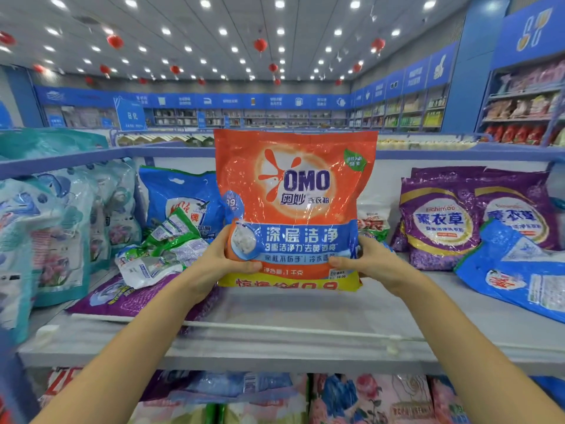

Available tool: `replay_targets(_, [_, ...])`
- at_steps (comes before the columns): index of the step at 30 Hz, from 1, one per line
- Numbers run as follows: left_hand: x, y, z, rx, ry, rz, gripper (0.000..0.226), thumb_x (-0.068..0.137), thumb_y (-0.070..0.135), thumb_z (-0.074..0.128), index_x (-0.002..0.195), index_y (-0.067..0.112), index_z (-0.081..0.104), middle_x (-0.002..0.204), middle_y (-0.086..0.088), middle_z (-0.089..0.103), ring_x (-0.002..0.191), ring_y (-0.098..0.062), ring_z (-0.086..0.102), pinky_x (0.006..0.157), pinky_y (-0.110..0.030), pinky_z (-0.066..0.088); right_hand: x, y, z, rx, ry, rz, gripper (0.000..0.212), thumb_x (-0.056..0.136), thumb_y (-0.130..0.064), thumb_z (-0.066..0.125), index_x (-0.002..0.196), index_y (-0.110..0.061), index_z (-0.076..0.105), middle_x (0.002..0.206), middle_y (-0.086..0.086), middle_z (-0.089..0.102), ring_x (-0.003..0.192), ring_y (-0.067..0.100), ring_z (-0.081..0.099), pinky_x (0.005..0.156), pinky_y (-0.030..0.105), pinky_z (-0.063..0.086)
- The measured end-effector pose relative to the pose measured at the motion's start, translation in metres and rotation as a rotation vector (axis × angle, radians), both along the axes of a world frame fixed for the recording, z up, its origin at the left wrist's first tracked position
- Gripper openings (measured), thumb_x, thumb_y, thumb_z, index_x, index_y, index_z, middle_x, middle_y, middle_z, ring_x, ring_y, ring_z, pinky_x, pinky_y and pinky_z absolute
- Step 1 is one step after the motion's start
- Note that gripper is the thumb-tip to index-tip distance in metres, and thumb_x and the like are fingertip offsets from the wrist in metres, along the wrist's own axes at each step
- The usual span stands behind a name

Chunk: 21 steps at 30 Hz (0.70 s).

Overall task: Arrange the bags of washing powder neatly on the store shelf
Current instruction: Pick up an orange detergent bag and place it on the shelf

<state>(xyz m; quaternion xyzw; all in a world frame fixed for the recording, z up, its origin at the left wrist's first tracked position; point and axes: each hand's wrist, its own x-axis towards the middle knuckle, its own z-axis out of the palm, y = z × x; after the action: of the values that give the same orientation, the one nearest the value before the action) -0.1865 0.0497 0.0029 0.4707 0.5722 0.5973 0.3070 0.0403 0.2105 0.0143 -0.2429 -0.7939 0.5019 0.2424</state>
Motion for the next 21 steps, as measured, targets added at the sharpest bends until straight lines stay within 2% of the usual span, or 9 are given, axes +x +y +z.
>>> replay_targets(2, [0.007,-0.009,0.014,0.096,-0.042,0.037,0.098,0.020,0.042,0.094,0.110,0.028,0.056,0.101,0.005,0.072,0.090,-0.015,0.070,0.069,-0.024,0.057,0.002,-0.011,0.012,-0.026,0.138,0.008,0.050,0.060,-0.040,0.071,0.106,-0.029,0.056,0.108,-0.003,0.067,0.096,0.016,0.066,0.086,0.032,0.052])
replay_targets(5, [0.014,-0.025,0.028,0.203,-0.059,0.136,0.098,0.012,0.053,0.090,0.101,0.025,0.061,0.086,0.008,0.074,0.075,-0.012,0.071,0.059,-0.023,0.056,0.000,-0.033,0.029,-0.060,0.324,-0.021,0.040,0.060,-0.043,0.067,0.096,-0.027,0.060,0.099,0.000,0.071,0.083,0.013,0.069,0.076,0.028,0.056])
replay_targets(7, [0.021,-0.041,0.032,0.237,-0.027,0.236,0.084,0.025,0.048,0.090,0.100,0.022,0.062,0.081,0.007,0.074,0.071,-0.011,0.070,0.059,-0.023,0.056,-0.006,-0.047,0.034,-0.015,0.380,-0.055,0.022,0.070,-0.040,0.065,0.087,-0.028,0.059,0.086,-0.006,0.070,0.068,0.003,0.068,0.061,0.017,0.054])
replay_targets(9, [0.028,-0.060,0.030,0.274,0.010,0.321,0.054,0.055,0.034,0.083,0.102,0.020,0.060,0.077,0.008,0.072,0.068,-0.004,0.069,0.058,-0.018,0.054,-0.015,-0.063,0.033,0.025,0.419,-0.068,0.010,0.080,-0.037,0.062,0.084,-0.029,0.059,0.077,-0.012,0.068,0.061,-0.002,0.066,0.054,0.011,0.050])
replay_targets(11, [0.037,-0.084,0.026,0.267,0.081,0.401,0.033,0.073,0.036,0.065,0.103,0.024,0.057,0.081,0.012,0.069,0.068,0.003,0.066,0.057,-0.012,0.051,-0.026,-0.080,0.026,0.062,0.424,-0.045,0.022,0.078,-0.050,0.058,0.088,-0.031,0.060,0.077,-0.014,0.070,0.068,-0.002,0.067,0.063,0.017,0.053])
replay_targets(13, [0.038,-0.112,0.017,0.250,0.120,0.470,0.033,0.072,0.045,0.058,0.101,0.029,0.055,0.079,0.017,0.070,0.071,0.006,0.066,0.061,-0.011,0.052,-0.041,-0.100,0.017,0.096,0.404,-0.005,0.047,0.068,-0.073,0.053,0.099,-0.038,0.060,0.089,-0.015,0.072,0.081,0.005,0.069,0.079,0.034,0.055])
replay_targets(15, [0.033,-0.148,0.009,0.224,0.132,0.526,0.032,0.076,0.047,0.056,0.103,0.029,0.054,0.082,0.017,0.070,0.074,0.005,0.067,0.067,-0.014,0.055,-0.058,-0.122,0.007,0.108,0.376,0.067,0.056,0.062,-0.084,0.049,0.104,-0.047,0.056,0.098,-0.017,0.070,0.089,0.009,0.068,0.085,0.043,0.053])
replay_targets(18, [0.025,-0.211,-0.001,0.205,0.139,0.591,0.064,0.066,0.064,0.065,0.114,0.023,0.054,0.096,0.010,0.073,0.086,-0.007,0.070,0.068,-0.018,0.055,-0.084,-0.166,-0.001,0.004,0.372,0.216,0.039,0.069,-0.067,0.055,0.098,-0.041,0.058,0.090,-0.017,0.071,0.082,0.005,0.069,0.074,0.027,0.056])
replay_targets(21, [0.020,-0.278,-0.013,0.189,0.100,0.742,0.052,0.069,0.053,0.070,0.109,0.023,0.055,0.090,0.014,0.073,0.082,-0.006,0.070,0.065,-0.015,0.052,-0.110,-0.218,-0.008,-0.107,0.326,0.410,0.034,0.069,-0.049,0.056,0.100,-0.034,0.059,0.086,-0.018,0.072,0.078,0.004,0.070,0.068,0.018,0.054])
